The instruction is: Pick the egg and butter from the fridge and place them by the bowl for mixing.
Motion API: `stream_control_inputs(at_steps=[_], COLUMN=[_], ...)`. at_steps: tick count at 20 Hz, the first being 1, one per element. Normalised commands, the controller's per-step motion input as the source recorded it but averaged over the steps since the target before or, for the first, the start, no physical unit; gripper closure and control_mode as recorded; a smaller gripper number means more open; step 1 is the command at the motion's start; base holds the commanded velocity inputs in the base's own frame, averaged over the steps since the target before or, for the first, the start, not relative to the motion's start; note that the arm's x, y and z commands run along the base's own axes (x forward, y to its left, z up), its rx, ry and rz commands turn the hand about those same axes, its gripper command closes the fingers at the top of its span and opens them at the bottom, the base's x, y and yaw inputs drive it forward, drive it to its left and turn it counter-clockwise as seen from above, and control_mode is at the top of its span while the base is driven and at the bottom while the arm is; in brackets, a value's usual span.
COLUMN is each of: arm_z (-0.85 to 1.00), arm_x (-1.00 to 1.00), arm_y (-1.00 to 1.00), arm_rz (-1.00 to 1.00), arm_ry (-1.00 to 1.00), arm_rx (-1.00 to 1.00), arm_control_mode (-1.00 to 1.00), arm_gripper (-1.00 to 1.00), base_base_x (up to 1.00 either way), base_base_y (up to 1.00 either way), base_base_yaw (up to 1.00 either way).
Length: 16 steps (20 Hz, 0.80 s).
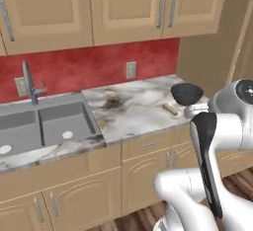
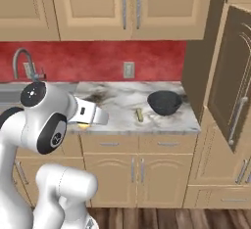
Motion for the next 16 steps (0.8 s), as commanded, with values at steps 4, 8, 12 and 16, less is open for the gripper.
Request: stream_control_inputs(at_steps=[4,8,12,16], arm_z=[0.00,0.00,0.00,0.00], arm_x=[0.00,0.00,0.00,0.00], arm_y=[0.00,0.00,0.00,0.00], arm_rz=[0.00,0.00,0.00,0.00], arm_ry=[0.00,0.00,0.00,0.00], arm_rx=[0.00,0.00,0.00,0.00], arm_control_mode=[1.00,1.00,1.00,1.00], arm_gripper=[1.00,1.00,1.00,1.00], base_base_x=[0.96,0.20,0.00,-0.04], base_base_y=[-0.15,-0.65,-0.78,-0.73], base_base_yaw=[0.31,0.39,0.32,0.37])
